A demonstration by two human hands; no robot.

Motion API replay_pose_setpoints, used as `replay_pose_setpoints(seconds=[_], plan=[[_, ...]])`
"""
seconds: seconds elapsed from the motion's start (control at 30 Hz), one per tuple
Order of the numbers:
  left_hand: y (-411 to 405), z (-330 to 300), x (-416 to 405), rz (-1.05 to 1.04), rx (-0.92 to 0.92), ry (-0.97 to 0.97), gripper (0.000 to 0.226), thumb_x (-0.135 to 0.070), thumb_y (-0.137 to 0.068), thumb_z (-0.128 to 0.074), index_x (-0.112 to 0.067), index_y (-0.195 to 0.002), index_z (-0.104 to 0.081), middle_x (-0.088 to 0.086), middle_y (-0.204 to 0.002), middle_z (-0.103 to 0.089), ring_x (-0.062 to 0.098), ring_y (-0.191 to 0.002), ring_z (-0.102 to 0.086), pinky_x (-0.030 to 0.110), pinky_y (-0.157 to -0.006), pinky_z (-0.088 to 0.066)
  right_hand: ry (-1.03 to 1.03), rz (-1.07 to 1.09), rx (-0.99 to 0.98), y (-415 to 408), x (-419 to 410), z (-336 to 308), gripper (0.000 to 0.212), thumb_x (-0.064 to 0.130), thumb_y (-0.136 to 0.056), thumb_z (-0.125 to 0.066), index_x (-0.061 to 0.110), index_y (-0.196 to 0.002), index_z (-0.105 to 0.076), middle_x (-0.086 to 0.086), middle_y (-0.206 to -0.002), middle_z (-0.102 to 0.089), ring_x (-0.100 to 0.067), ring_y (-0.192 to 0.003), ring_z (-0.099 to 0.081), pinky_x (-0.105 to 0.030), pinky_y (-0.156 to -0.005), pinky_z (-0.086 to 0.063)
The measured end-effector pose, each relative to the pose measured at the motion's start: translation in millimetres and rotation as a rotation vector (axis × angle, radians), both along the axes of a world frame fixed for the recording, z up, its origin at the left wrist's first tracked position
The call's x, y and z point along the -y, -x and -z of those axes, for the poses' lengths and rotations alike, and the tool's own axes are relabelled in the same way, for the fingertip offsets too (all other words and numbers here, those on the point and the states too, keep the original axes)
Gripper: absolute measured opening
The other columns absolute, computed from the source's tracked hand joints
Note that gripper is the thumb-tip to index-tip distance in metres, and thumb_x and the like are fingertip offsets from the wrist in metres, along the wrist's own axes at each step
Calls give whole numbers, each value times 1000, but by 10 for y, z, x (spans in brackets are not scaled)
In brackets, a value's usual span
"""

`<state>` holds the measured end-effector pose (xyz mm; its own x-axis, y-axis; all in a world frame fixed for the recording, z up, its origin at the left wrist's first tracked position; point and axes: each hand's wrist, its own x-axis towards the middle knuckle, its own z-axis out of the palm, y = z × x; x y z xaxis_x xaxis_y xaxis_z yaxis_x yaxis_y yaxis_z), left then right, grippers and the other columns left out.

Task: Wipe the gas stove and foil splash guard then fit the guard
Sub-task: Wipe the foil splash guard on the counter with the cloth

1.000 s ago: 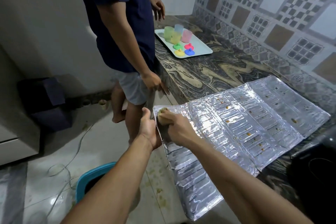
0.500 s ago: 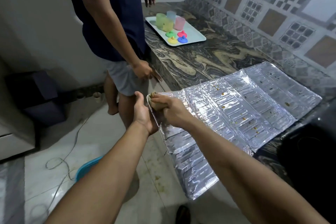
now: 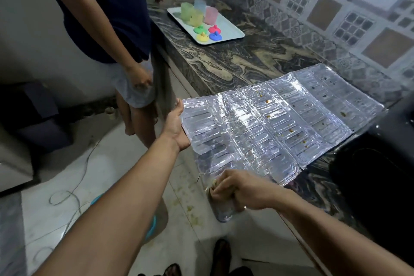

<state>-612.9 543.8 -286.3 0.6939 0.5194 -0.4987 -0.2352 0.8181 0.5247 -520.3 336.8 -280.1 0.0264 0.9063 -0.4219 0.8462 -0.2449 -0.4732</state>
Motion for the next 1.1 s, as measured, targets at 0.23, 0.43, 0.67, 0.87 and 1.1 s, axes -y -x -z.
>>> replay_pose_setpoints(seconds=[0.23,0.43,0.67,0.87,1.1], plan=[[-24,57,36,44,-29,1,53,-41,-101,-36,4,-110,-64,26,-103,-71,39,-87,-71,48,-88,-53,-441,444,-140,-249,-907,-289,29,-19,-88,-41,-18,-109,-61,-27,-108,-60,-21,-102,-63,-23,-96,-47],[-69,104,16,17,-10,25,47,-22,-98,-35,1,-86,-74,22,-80,-74,34,-67,-73,47,-62,-60,-418,389,-145,-372,-1415,30,31,-7,-89,-54,21,-98,-63,-18,-119,-54,-33,-115,-53,-29,-93,-42],[-31,187,68,-6,-80,55,38,-18,-93,-37,5,-103,-65,24,-90,-73,36,-72,-73,46,-65,-61,-337,520,-11,-740,-1632,122,23,2,-89,-51,10,-86,-72,-9,-87,-61,-24,-82,-55,-23,-65,-37],[13,177,-39,-16,-93,55,38,-18,-93,-37,5,-107,-65,25,-96,-72,37,-80,-71,45,-78,-59,-414,430,-3,-618,-1689,26,27,-9,-89,-52,-8,-113,-67,-17,-114,-61,-24,-107,-57,-24,-91,-46],[36,170,-80,-3,-131,56,47,-20,-93,-40,6,-129,-55,28,-127,-61,44,-120,-57,53,-98,-47,-303,347,436,-1013,-1530,122,24,15,-97,-50,7,-111,-68,-13,-123,-57,-30,-109,-50,-43,-94,-46]])
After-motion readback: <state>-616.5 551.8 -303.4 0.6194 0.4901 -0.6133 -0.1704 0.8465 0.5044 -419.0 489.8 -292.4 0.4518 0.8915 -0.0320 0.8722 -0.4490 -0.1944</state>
